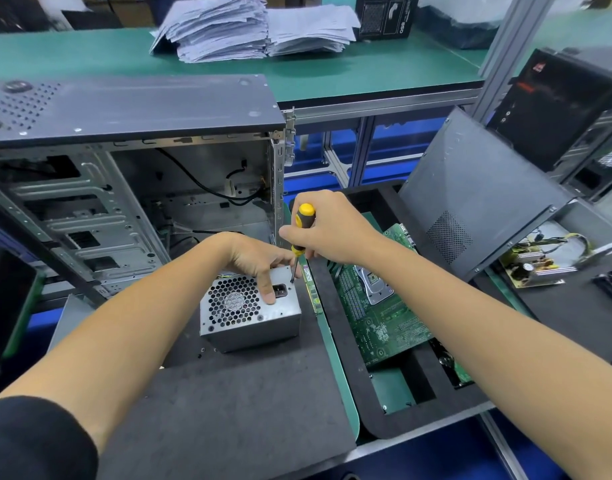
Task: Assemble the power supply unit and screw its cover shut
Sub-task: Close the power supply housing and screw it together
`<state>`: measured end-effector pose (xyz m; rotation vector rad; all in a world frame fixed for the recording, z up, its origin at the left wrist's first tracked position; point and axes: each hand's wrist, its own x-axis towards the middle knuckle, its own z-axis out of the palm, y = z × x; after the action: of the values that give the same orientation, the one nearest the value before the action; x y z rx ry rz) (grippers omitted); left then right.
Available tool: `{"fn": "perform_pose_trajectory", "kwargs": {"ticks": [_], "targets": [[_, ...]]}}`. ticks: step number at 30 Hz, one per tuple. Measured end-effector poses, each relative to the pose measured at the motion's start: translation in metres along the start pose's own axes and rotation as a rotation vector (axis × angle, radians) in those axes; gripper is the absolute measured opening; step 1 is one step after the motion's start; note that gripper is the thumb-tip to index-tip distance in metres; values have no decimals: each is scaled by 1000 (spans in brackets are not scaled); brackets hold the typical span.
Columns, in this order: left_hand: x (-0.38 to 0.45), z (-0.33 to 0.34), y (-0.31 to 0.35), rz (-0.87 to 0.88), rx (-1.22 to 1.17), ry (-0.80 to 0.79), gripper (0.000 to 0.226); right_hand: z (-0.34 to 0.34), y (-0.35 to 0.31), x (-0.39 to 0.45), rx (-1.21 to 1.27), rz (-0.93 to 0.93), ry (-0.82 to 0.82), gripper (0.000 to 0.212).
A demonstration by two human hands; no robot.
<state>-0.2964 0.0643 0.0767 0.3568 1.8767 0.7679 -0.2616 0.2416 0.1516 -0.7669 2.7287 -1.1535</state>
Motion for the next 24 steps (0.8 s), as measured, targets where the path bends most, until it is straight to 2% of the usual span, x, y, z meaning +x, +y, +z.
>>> {"fn": "perform_pose_trajectory", "kwargs": {"ticks": [10,17,24], "targets": [[0,6,1,25,7,15,58,2,-4,-3,-6,-12,-5,26],[-5,5,2,0,-14,-9,60,2,-4,-3,-12,-21,4,25],[-4,10,8,-18,105,45,62,1,-4,-4,-6,-23,-2,24]]}}
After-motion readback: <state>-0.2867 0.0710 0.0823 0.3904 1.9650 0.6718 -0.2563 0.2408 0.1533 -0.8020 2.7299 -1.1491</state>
